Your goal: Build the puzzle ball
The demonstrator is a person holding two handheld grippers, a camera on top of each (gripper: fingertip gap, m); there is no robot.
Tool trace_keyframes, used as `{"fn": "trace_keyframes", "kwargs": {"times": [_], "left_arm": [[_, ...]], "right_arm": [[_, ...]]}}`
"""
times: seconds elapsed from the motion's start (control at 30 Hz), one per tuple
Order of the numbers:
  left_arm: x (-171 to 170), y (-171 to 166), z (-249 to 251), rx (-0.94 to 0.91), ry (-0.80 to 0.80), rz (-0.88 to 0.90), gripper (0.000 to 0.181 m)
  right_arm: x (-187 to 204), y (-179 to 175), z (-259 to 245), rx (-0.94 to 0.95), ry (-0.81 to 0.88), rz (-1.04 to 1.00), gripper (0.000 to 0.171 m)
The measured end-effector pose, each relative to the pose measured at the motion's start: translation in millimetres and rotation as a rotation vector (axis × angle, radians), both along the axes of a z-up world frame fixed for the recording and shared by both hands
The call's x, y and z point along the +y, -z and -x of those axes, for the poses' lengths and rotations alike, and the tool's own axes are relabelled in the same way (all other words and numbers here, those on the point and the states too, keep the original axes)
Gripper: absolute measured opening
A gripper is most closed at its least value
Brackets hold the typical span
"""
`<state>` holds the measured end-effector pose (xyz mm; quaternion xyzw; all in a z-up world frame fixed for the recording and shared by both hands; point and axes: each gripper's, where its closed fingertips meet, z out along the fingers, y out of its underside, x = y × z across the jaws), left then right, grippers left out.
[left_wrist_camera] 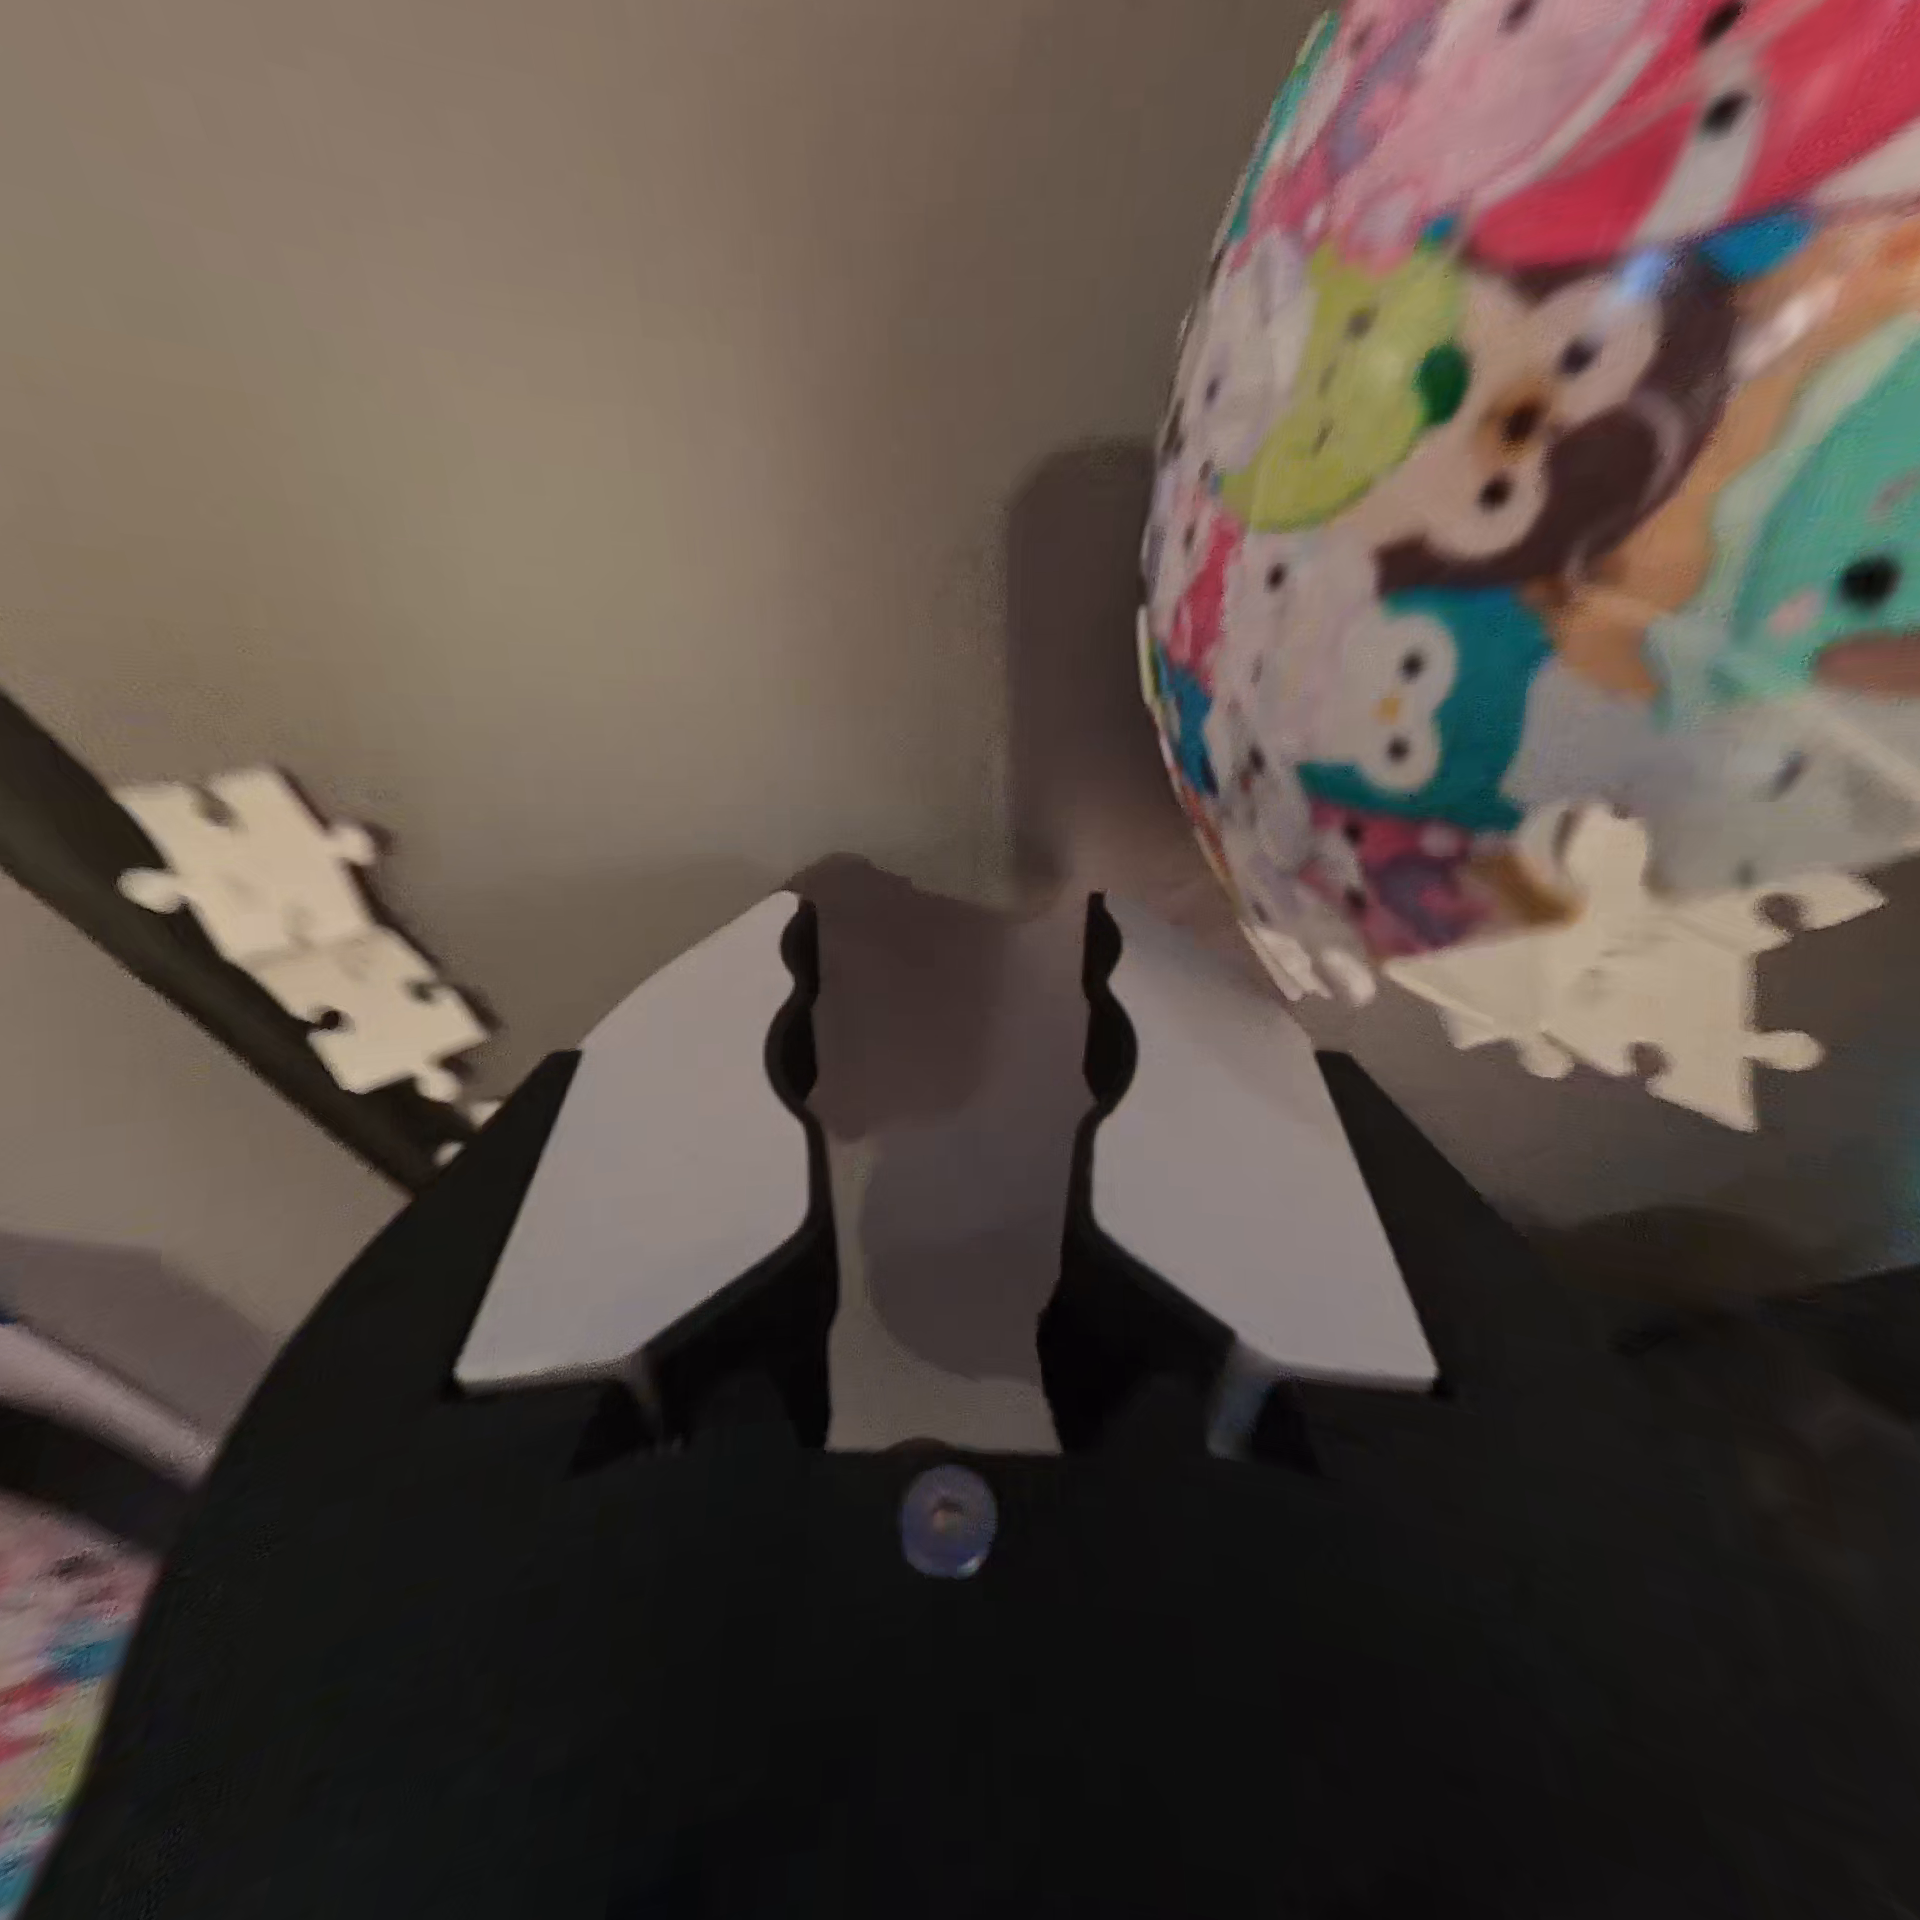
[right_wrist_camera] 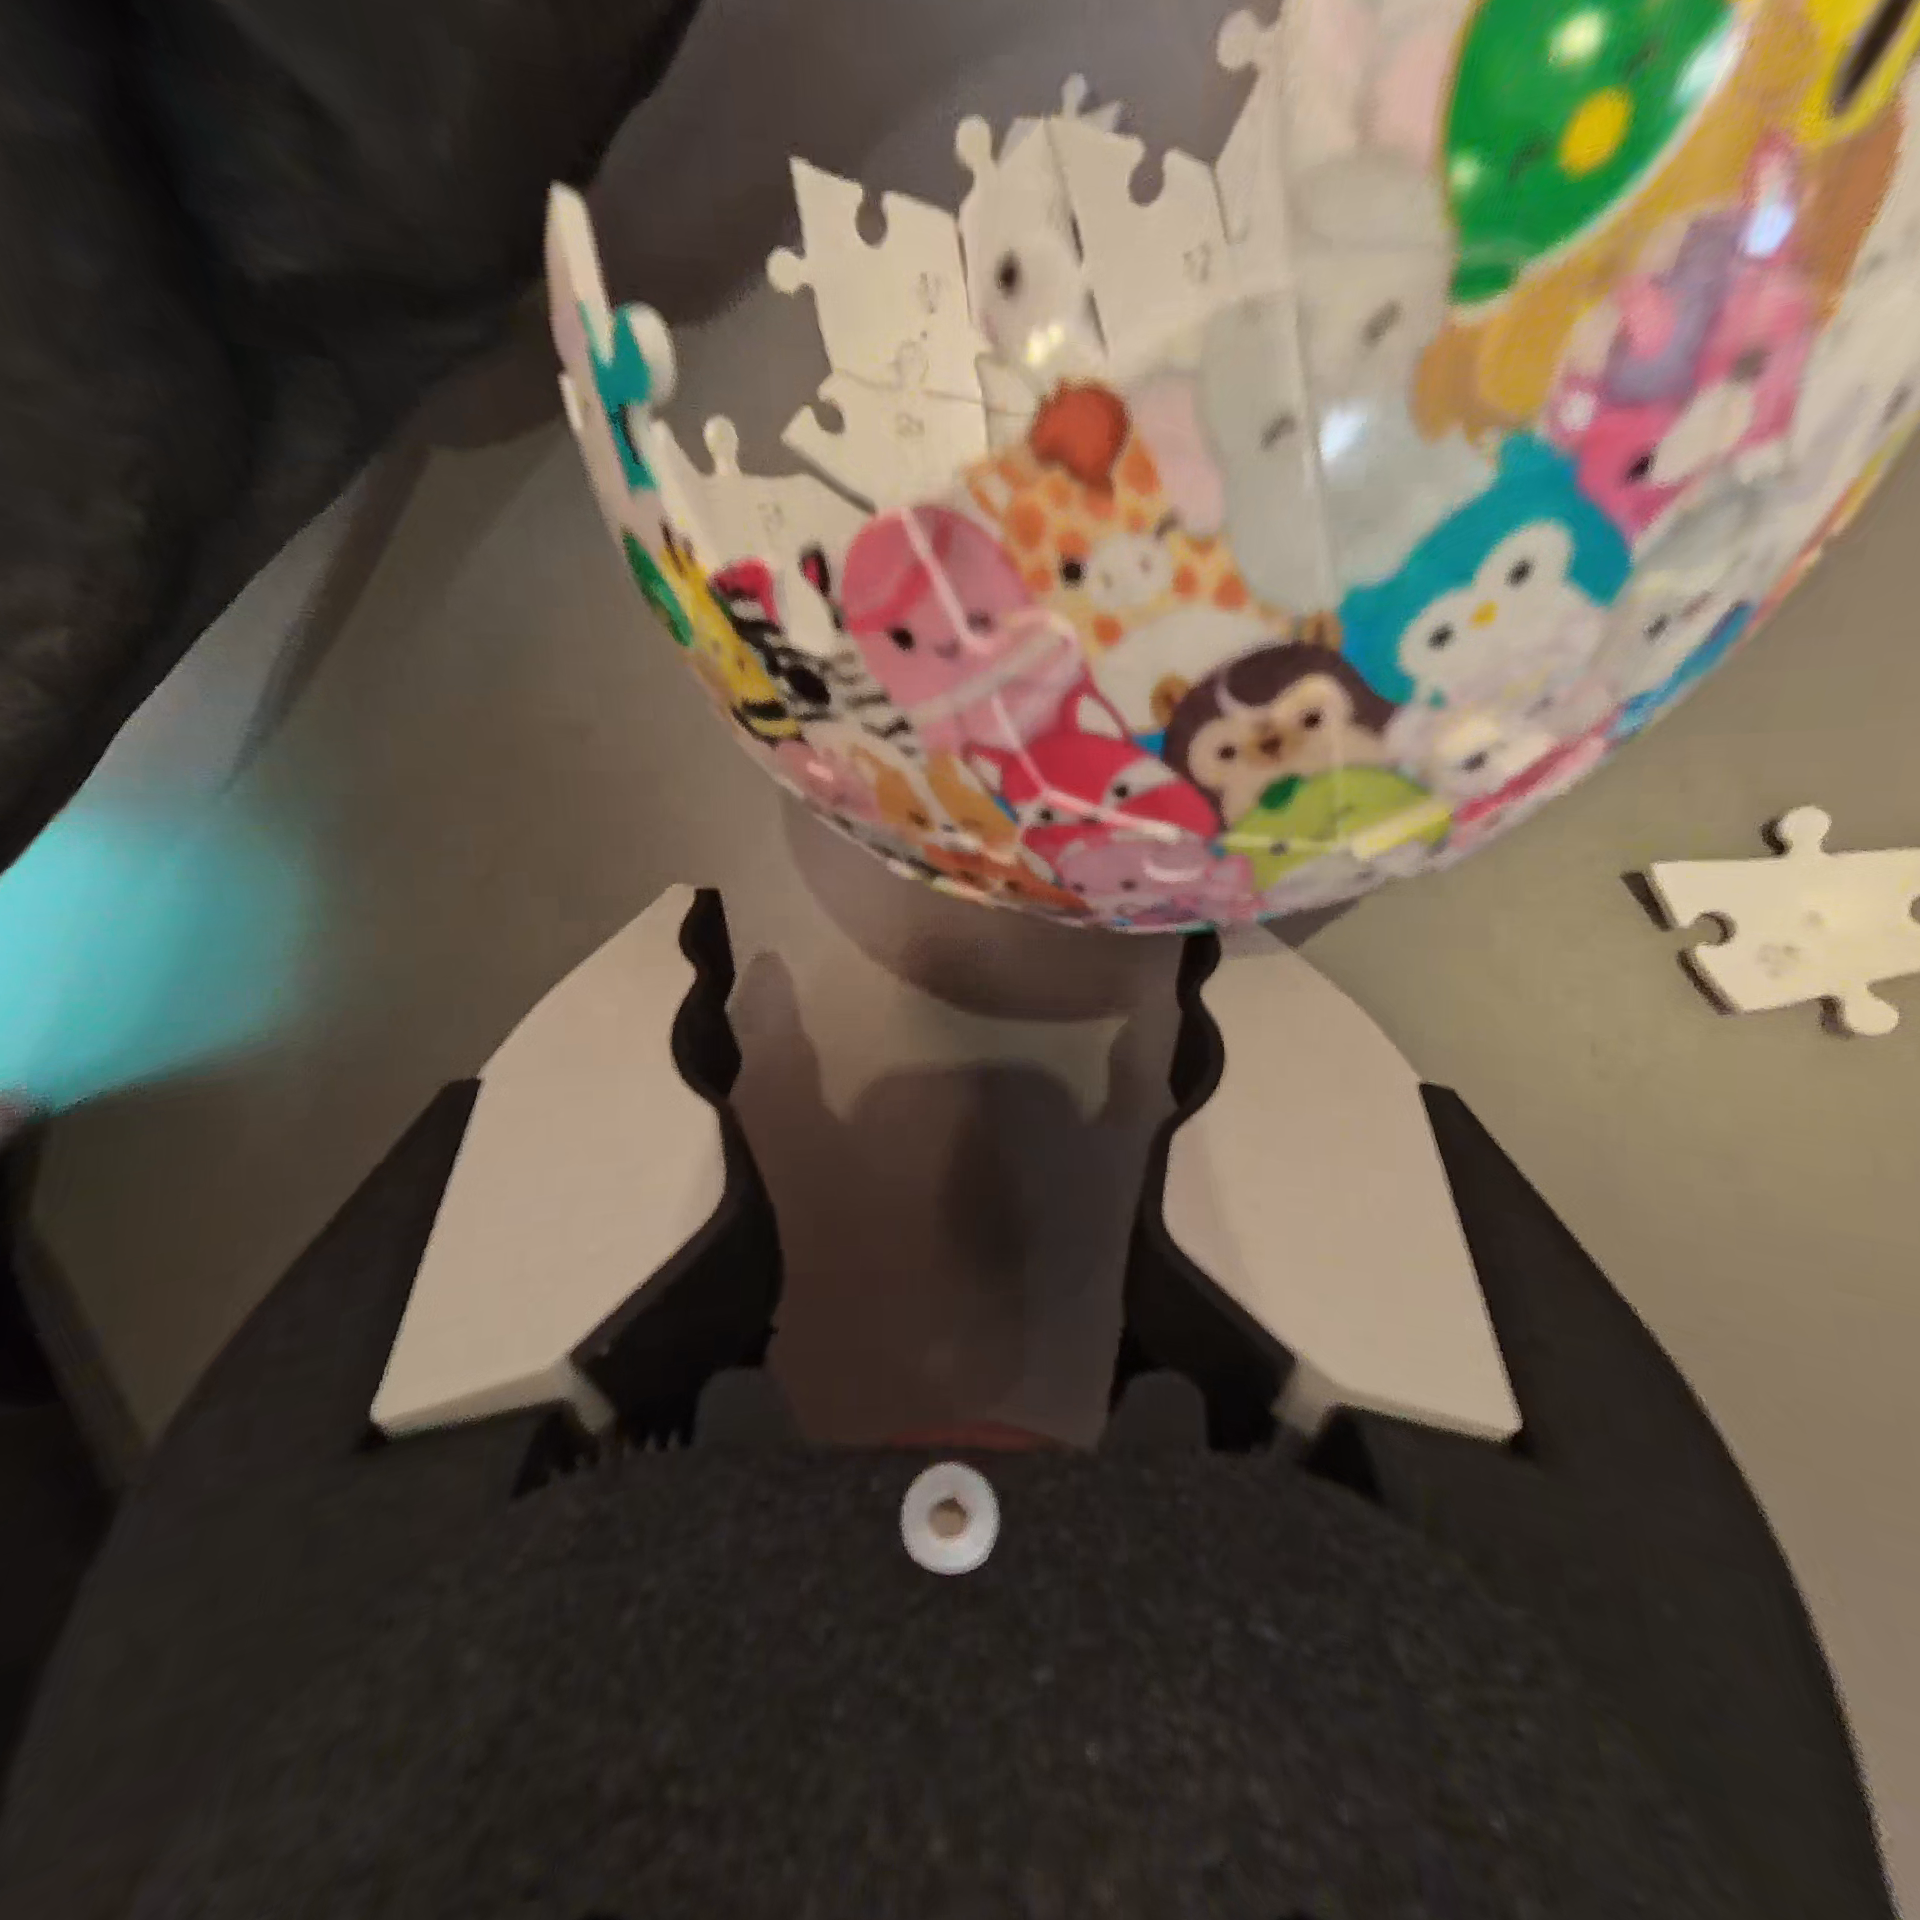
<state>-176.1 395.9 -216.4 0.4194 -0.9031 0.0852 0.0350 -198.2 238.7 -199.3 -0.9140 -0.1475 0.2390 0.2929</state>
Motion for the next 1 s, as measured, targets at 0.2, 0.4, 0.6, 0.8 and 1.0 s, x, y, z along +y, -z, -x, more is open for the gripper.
{"fn": "trace_keyframes", "kwargs": {"times": [0.2,0.4,0.6,0.8,1.0], "left_arm": [[1.1,0.3,-11.0,-0.056,0.154,-0.088,0.047],[-7.8,-4.5,1.2,-0.103,0.081,0.013,0.044],[-12.8,-8.5,22.5,-0.142,-0.014,0.043,0.044],[-31.6,-9.3,41.2,-0.172,-0.072,0.103,0.051],[-10.6,-5.1,48.0,-0.188,-0.165,0.118,0.05]], "right_arm": [[8.5,-2.7,-9.5,0.015,0.028,-0.007,0.079],[20.4,-11.4,-27.4,0.022,0.028,-0.029,0.085],[36.9,-22.4,-39.0,-0.013,-0.058,-0.072,0.088],[38.3,-19.5,-54.2,-0.107,-0.28,-0.093,0.085],[17.7,-20.7,-63.2,-0.146,-0.359,-0.054,0.076]]}}
